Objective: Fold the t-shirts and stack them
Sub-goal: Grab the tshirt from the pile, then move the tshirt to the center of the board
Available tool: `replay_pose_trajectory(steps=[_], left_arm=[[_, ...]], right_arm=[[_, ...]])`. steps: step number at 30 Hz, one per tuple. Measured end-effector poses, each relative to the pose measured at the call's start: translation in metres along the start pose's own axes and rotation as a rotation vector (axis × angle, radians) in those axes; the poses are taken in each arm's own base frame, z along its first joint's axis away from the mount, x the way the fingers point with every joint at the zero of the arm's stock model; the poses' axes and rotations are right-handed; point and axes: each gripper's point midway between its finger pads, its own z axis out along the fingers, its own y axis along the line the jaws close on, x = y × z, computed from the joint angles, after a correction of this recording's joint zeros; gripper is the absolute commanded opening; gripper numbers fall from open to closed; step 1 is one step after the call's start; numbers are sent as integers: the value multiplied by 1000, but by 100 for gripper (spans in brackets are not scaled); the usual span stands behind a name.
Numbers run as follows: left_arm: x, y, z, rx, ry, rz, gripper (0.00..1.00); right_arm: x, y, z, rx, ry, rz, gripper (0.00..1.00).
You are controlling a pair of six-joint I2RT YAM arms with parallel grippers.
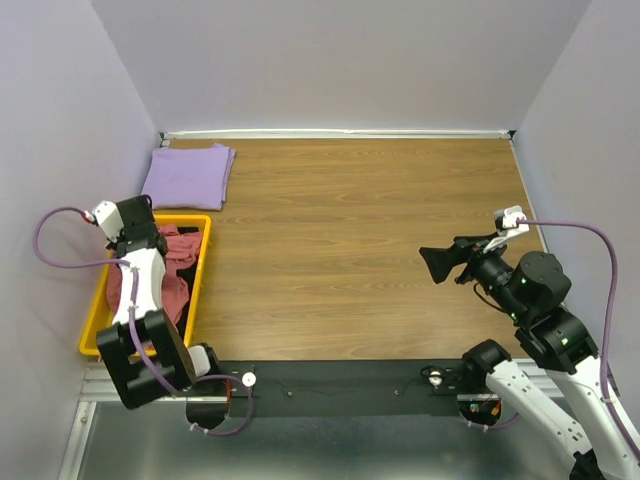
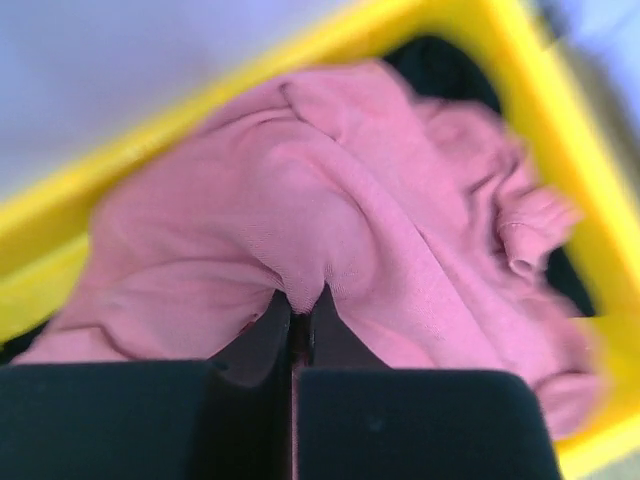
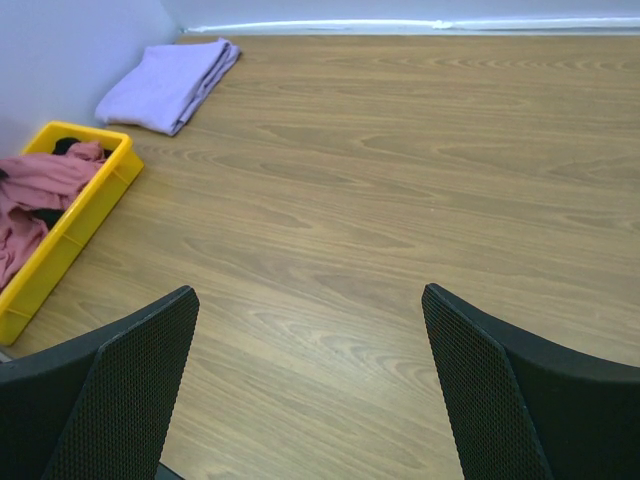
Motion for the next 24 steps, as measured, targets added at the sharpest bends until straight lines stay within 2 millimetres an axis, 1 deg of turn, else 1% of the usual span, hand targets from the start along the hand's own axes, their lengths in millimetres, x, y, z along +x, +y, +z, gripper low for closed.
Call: replay_pose_trajectory(steps=[1,3,4,5,7,8,9,11,13,16,19,20,21,22,24], left_arm=[[-13,-2,-11,11,-35,-5,0],[-47,-7,-39,37,-118,-19,0],[-68,-13,-57,65,-174,-36,0],[-96,-19,-84,110,-256,-69,0],[-132,-24,-125,169,-363,-115,0],[-150,-24,-149,202,-420,-146,0],[-166,-22,-173,231,-467,-172,0],[-181,-21,-199,270,-515,-200,0],[-191,-23,-220,315,-544,-208,0],[-195,-37,-243,409,-546,-194,0],[-192,-64,-270,572,-521,-156,0],[-189,-77,-282,645,-509,-140,0],[-186,-93,-299,740,-494,-123,0],[-184,-99,-306,776,-486,-117,0],[-172,-132,-345,967,-446,-83,0]], right_arm=[[1,0,1,2,7,0,100],[1,0,3,4,15,0,100],[1,0,4,5,18,0,100],[2,0,5,6,24,0,100],[3,-1,7,8,31,0,100],[3,-1,7,9,33,0,100],[4,-1,8,10,37,1,100],[4,-1,9,11,42,3,100],[5,-1,9,12,43,6,100],[3,0,9,11,39,15,100],[-1,1,8,9,31,22,100],[-2,2,7,8,26,25,100],[-3,2,7,7,23,27,100],[-4,2,6,6,21,27,100],[-8,3,5,5,10,28,100]])
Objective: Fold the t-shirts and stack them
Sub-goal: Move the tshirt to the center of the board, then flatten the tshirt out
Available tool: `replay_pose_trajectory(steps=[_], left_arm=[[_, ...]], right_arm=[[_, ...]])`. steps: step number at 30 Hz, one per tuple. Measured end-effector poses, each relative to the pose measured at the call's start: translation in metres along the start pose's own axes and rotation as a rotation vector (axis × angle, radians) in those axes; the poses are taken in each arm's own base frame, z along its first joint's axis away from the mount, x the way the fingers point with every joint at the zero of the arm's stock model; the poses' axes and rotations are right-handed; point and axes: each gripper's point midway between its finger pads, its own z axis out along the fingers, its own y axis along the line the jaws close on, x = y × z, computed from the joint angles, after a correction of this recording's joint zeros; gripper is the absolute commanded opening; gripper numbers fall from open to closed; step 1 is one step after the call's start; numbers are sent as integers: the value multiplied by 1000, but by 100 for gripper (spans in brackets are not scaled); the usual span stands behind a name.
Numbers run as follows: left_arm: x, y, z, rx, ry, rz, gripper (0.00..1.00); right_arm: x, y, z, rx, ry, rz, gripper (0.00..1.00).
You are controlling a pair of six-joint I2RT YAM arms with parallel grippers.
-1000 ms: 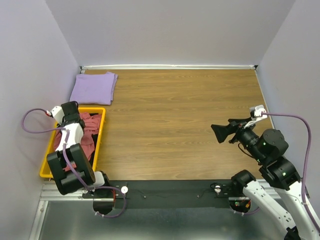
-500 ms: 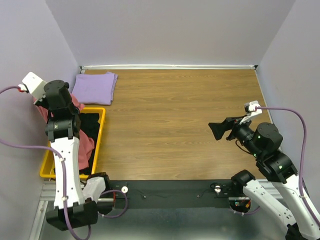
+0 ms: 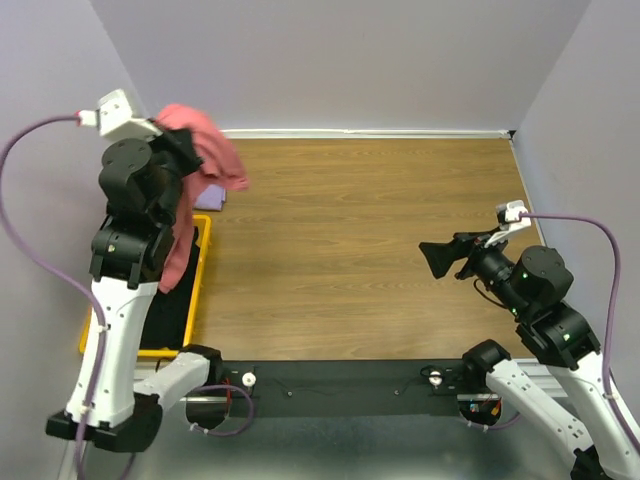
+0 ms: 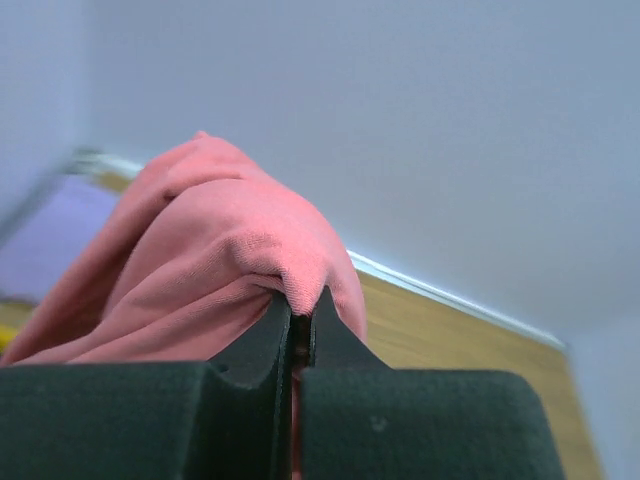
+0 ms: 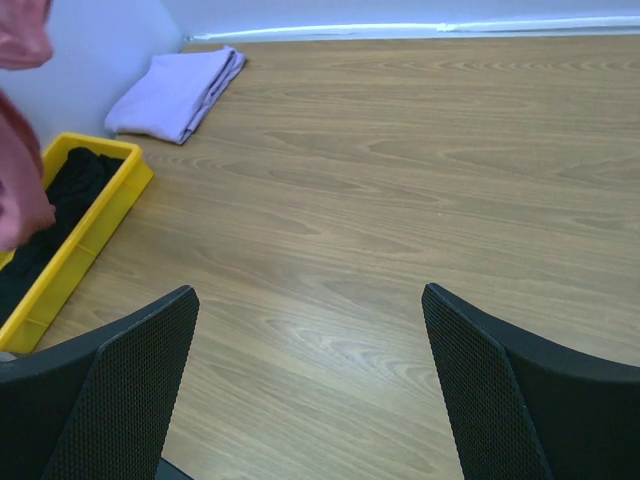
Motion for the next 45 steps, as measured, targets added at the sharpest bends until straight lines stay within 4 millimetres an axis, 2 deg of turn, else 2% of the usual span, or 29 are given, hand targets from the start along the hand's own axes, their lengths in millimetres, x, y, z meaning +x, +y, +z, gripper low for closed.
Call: replay_pose_trajectory(steps=[1,3,4,5,6,7,8,10,11,13,15,17,19,22,25,29,32,33,35,38,40,42,45], left_arm=[[3,-22,-1,72,18,-15,0],[13,-82,-6,253,67,-50,0],[17,-102,-8,309,87,-61,0],[27,-137,-12,395,122,-72,0],[31,-155,-14,434,136,-77,2],[17,-172,-20,482,114,-99,16],[46,-211,-17,548,176,-90,26],[68,-251,-22,614,220,-93,54],[83,-266,-23,637,245,-85,80],[115,-285,-22,660,290,-57,95],[152,-294,-20,661,344,-45,96],[190,-292,-18,647,402,-22,96],[233,-282,-17,619,470,9,96],[296,-256,-25,575,584,68,94],[338,-229,-31,536,656,123,92],[373,-193,-30,478,715,176,89],[388,-164,-16,429,742,198,88],[392,-157,-9,415,745,203,88],[401,-150,7,399,747,210,86],[425,-141,26,379,775,238,84],[450,-136,41,369,808,263,82],[475,-129,50,362,848,292,80],[496,-127,58,369,879,312,79]], right_arm=[[-2,0,-1,0,-7,0,100],[-5,0,-4,3,-21,1,100],[-7,0,-5,4,-30,3,100],[-8,-1,-7,7,-36,3,100],[-11,-1,-9,9,-49,5,100],[-15,0,-12,10,-64,8,100],[-18,0,-14,8,-73,11,100],[-23,1,-18,6,-95,15,100],[-27,1,-20,8,-107,18,100],[-32,2,-24,9,-126,23,100],[-35,1,-28,16,-137,29,100],[-35,-1,-30,28,-139,41,100],[-34,-5,-31,54,-141,59,100],[-32,-14,-30,109,-140,97,100],[-26,-25,-20,177,-110,126,100],[5,-46,17,322,30,163,99],[44,-67,48,455,181,170,96],[57,-73,56,491,229,168,87],[81,-85,71,554,310,167,79],[111,-107,84,638,406,184,78],[124,-120,87,673,444,210,78],[132,-128,90,693,466,233,78],[141,-135,98,695,489,262,77]])
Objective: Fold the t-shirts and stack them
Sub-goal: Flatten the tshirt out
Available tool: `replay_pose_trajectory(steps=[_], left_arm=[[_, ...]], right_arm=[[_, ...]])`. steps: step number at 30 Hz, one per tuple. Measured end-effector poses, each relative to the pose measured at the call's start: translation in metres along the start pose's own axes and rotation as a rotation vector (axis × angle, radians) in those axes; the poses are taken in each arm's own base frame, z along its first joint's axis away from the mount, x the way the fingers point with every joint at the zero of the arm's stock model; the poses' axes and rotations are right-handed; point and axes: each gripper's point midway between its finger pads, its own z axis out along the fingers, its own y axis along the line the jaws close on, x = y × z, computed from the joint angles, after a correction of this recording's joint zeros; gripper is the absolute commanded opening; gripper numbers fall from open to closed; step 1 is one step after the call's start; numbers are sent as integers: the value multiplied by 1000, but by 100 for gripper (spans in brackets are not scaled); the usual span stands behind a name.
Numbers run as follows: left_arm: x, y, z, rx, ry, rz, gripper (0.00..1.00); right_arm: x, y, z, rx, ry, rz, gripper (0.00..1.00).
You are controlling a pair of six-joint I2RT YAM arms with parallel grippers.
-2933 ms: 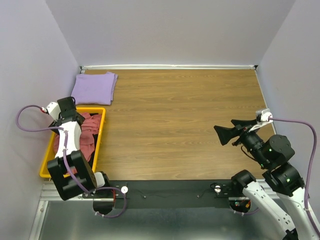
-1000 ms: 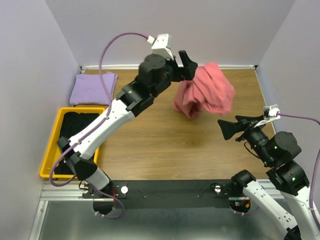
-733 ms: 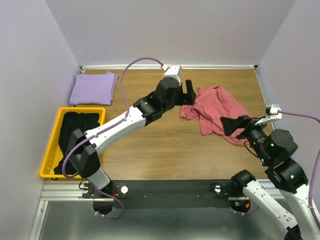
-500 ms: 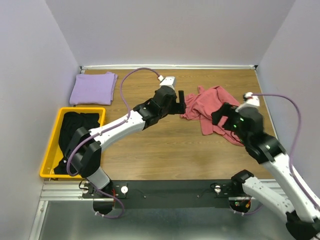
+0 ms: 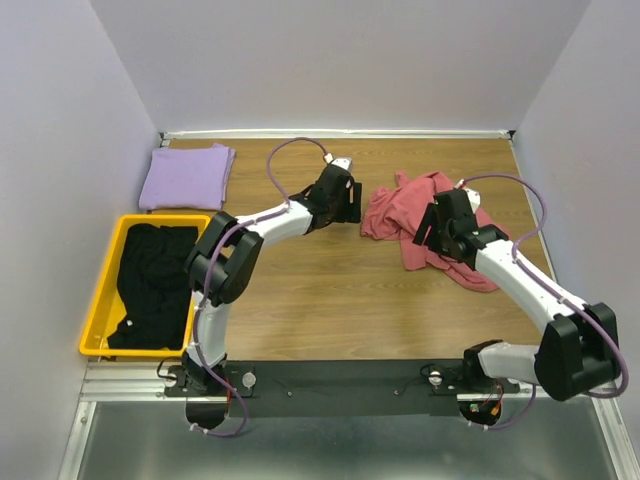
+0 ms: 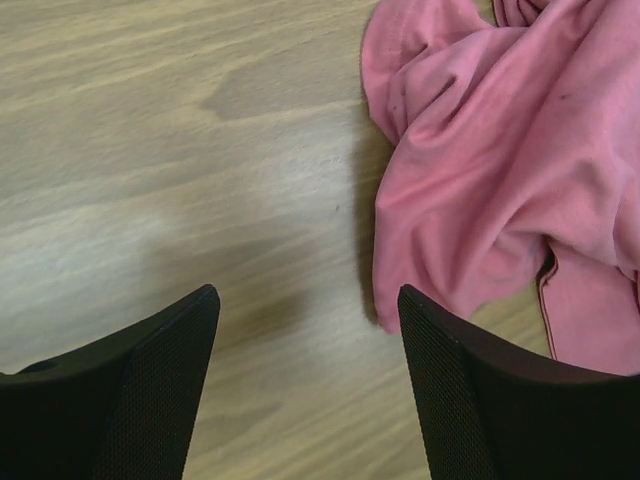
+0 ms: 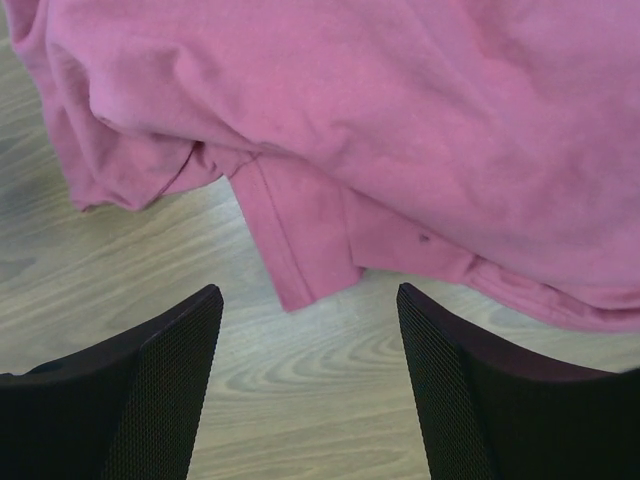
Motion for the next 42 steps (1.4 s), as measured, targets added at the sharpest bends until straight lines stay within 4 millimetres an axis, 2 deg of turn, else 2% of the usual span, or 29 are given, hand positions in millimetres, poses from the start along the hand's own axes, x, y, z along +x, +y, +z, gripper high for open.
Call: replay_pose_trajectory(steps=[5,13,15,18,19,20,22,24,25,26,27,28,29,30,34,36,37,38,39,40,41,42], left_arm=[[6,-12,22,61,30,15,77],[21,-24,38,121,69,33,73],[24,-30,43,137,70,41,70],[26,-37,46,152,71,47,61],[27,-40,47,156,71,50,56],[28,-41,49,159,70,53,39],[30,-43,50,165,75,53,21],[34,-42,52,163,85,58,10],[35,-42,53,162,85,55,6],[34,-39,53,158,86,48,0],[34,-37,53,154,86,45,0],[33,-33,53,150,83,38,0],[32,-29,52,143,82,28,0],[29,-19,50,128,81,15,0],[2,49,27,23,50,-81,0],[-37,105,3,-68,-24,-152,0],[-57,126,-10,-106,-70,-177,0],[-67,137,-17,-123,-93,-189,0],[-91,161,-38,-169,-155,-215,0],[-108,176,-55,-204,-200,-227,0],[-131,189,-77,-237,-262,-232,0],[-145,194,-92,-258,-301,-229,0]], right_arm=[[21,4,24,-8,93,9,76],[59,-2,44,1,193,13,74],[62,-1,47,-1,203,16,74],[68,-1,55,2,223,13,73],[72,-2,58,12,235,10,70],[70,0,59,3,228,12,68],[70,1,62,4,226,11,61],[67,2,66,4,218,9,53],[66,3,68,7,214,9,42],[64,4,70,9,206,3,35],[63,3,72,13,203,6,28],[61,4,74,15,198,7,14],[60,4,75,17,193,6,7],[59,3,76,24,189,5,1],[55,-6,74,61,172,-9,1],[40,-14,66,95,130,-10,0],[34,-16,63,104,113,-8,1],[16,-17,56,108,69,1,1],[-8,-17,47,108,6,18,1],[-33,-16,36,108,-61,31,0],[-52,-18,28,124,-112,31,1],[-83,-10,12,97,-190,59,1]])
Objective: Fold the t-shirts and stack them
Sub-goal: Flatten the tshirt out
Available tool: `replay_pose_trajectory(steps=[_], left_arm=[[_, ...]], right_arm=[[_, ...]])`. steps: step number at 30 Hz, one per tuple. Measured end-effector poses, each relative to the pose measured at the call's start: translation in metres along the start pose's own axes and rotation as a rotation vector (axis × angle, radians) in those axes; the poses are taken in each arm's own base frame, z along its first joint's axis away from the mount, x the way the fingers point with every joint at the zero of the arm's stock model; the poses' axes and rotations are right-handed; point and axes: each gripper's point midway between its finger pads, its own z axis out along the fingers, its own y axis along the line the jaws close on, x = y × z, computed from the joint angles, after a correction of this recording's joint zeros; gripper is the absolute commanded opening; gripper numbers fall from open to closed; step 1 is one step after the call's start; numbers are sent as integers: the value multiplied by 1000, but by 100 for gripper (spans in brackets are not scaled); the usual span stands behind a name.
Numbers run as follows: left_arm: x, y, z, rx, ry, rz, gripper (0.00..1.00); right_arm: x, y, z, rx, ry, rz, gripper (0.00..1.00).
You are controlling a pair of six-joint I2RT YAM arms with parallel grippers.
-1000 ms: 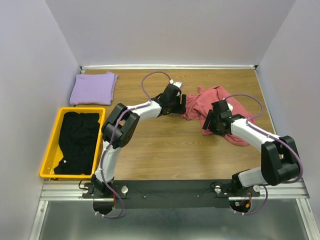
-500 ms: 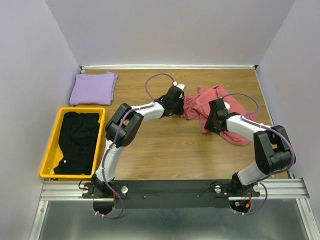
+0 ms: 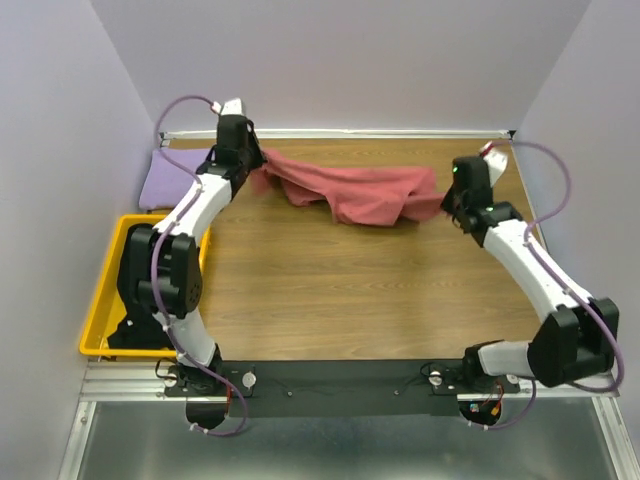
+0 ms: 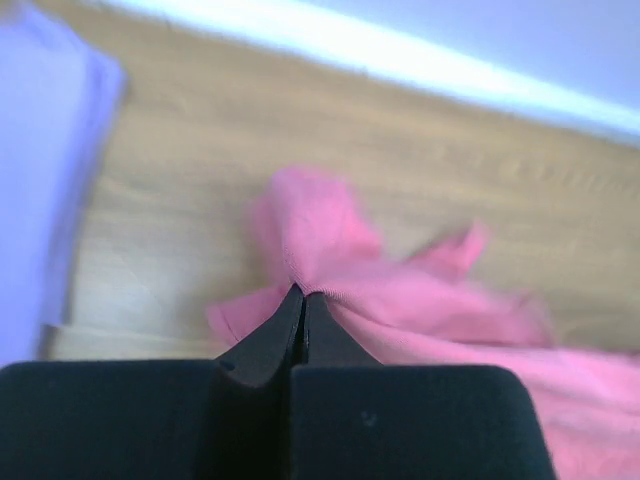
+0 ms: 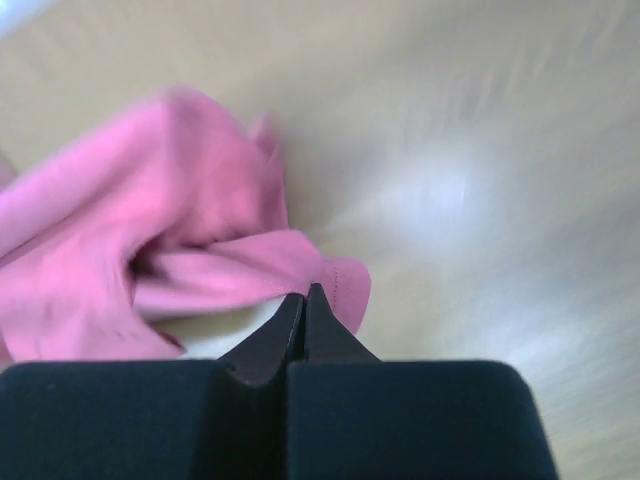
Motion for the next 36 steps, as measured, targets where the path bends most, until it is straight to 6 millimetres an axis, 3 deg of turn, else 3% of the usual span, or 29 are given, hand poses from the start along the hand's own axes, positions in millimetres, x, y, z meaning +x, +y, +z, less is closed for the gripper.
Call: replay_pose_trajectory(steps=[1,4,6,8,13,18,22,25,28,30,31,32,33,35,36], left_arm=[[-20,0,-10,-7,-47,3,0],[-79,-22,-50,25,-185,26,0],[-109,-37,-80,59,-264,40,0],[-128,-48,-107,81,-315,53,0],[-154,-44,-169,62,-404,66,0],[-159,-39,-224,67,-439,79,0],[-162,-37,-239,62,-456,95,0],[-158,-36,-209,33,-405,123,0],[-155,-40,-148,3,-319,161,2],[-141,-42,-79,-19,-236,190,12],[-133,-43,-55,-25,-205,200,32],[-111,-40,-11,-44,-140,218,43],[-91,-36,19,-58,-93,229,53],[-50,-28,64,-81,-1,257,72],[-26,-24,84,-91,47,267,74]], right_arm=[[-44,7,-17,-12,-107,25,0],[-117,15,-54,-36,-288,61,1],[-151,18,-77,-48,-373,78,1],[-181,19,-99,-56,-450,84,1],[-212,5,-141,-42,-559,71,1],[-226,-19,-191,-43,-655,77,1],[-232,-36,-223,-39,-718,86,0],[-227,-43,-224,-25,-727,72,0],[-207,-43,-200,-2,-673,31,1],[-187,-41,-177,9,-615,-3,1],[-171,-38,-158,11,-566,-31,1],[-157,-36,-144,13,-524,-53,1],[-146,-35,-132,9,-490,-67,0],[-110,-33,-103,2,-384,-108,1],[-99,-31,-96,-9,-351,-119,1]])
